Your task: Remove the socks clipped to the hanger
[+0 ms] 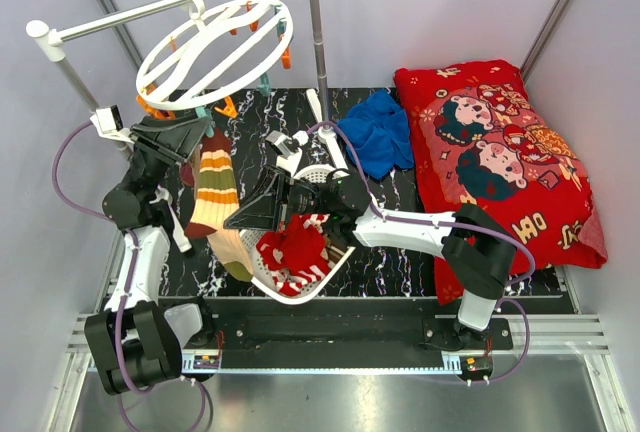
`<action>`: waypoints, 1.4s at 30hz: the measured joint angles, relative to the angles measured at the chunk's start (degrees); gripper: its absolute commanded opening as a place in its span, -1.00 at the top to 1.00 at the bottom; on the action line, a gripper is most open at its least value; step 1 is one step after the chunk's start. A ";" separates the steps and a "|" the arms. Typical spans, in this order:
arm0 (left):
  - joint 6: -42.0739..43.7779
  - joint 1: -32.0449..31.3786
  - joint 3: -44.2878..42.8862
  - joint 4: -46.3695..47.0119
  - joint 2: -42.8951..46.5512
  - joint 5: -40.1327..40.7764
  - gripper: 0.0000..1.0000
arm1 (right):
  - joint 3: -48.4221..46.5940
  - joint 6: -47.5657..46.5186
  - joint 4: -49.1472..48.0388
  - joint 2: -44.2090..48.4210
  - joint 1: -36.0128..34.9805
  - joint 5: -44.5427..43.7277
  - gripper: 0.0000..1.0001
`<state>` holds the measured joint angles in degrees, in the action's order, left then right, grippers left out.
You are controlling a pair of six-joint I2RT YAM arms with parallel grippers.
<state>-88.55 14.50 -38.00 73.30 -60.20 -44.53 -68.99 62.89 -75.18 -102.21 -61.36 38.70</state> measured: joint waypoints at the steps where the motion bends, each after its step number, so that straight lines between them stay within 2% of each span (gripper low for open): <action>1: -0.20 0.09 0.00 -0.17 -0.04 0.00 -0.27 | 0.00 0.00 0.02 0.00 0.00 0.00 1.00; 6: -0.70 0.46 -0.28 -1.01 -0.04 0.13 -0.16 | 0.00 0.02 0.00 -0.09 0.00 0.00 1.00; 14: -0.83 0.57 -0.85 -3.32 -0.04 0.13 0.38 | 0.00 0.48 0.00 -0.24 0.00 0.07 1.00; 19: -0.55 0.66 -1.42 -4.68 -0.04 0.39 0.62 | 0.00 0.63 -0.02 -0.35 0.00 1.05 0.99; 24: 0.39 0.79 -2.29 -6.62 -0.04 0.35 0.56 | 0.42 0.61 -0.11 -0.52 0.07 1.31 0.98; 26: 1.11 0.79 -2.71 -7.78 -0.02 0.24 0.55 | 2.23 0.55 -0.55 -0.37 0.33 1.14 0.89; 30: 4.28 0.79 -3.82 -12.11 0.66 -0.37 0.48 | 12.96 -1.03 -0.42 1.25 2.47 -1.29 0.88; 35: 10.21 0.79 -6.40 -21.31 3.23 -0.59 0.42 | 27.43 -5.88 0.98 3.19 6.34 -9.03 0.87; 39: 14.29 0.79 -8.44 -26.62 4.76 -0.66 0.38 | 32.61 -11.26 6.86 7.06 6.45 -16.28 0.88; 42: 16.85 0.79 -9.33 -30.21 5.38 -0.68 0.34 | 33.55 -15.06 15.47 11.43 6.38 -24.22 0.81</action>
<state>-71.70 15.29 -47.33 43.09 -54.83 -45.21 -35.44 47.83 -59.70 -90.78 -54.98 14.48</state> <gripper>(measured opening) 0.319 0.068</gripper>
